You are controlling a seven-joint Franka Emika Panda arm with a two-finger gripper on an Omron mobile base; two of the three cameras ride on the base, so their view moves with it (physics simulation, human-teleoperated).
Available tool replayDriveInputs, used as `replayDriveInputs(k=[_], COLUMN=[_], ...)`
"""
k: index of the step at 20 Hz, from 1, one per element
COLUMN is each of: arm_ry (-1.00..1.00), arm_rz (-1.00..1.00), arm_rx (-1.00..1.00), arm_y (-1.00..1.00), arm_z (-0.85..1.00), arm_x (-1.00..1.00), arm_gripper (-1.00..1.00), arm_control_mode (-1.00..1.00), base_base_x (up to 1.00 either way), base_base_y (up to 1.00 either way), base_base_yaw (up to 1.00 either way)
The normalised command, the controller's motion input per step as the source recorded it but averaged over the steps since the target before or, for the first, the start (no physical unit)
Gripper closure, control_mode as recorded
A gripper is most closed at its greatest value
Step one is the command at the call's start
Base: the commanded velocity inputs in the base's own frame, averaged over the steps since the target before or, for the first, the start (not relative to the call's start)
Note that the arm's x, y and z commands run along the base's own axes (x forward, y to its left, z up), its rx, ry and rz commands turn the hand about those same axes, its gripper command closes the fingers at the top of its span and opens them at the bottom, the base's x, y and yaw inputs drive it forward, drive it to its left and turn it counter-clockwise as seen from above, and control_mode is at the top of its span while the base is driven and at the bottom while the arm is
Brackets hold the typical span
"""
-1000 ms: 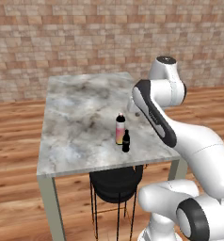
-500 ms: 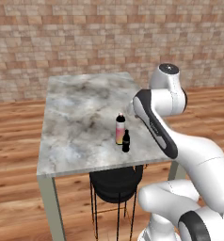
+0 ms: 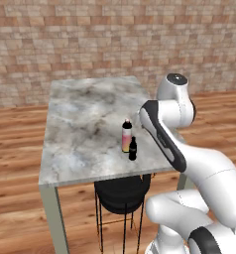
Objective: Place the large bottle from the dining counter next to the other large bottle outside the sink, and place the small bottle from the dining counter next to the other small bottle inside the sink.
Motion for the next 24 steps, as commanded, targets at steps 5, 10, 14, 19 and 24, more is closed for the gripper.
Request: replayDriveInputs(k=[5, 10, 14, 19, 24], arm_ry=[0.00, -0.01, -0.04, -0.04, -0.01], arm_rz=[0.00, 0.00, 0.00, 0.00, 0.00], arm_rx=[0.00, 0.00, 0.00, 0.00, 0.00], arm_y=[0.09, 0.11, 0.12, 0.10, 0.10], arm_z=[-0.16, -0.11, -0.08, -0.08, -0.11], arm_x=[0.03, 0.08, 0.06, 0.10, 0.10], arm_gripper=[-1.00, -1.00, -1.00, -1.00, -1.00], arm_control_mode=[-1.00, -1.00, -1.00, -1.00, -1.00], base_base_x=[0.00, 0.00, 0.00, 0.00, 0.00], base_base_y=[0.00, 0.00, 0.00, 0.00, 0.00], base_base_yaw=[0.00, 0.00, 0.00, 0.00, 0.00])
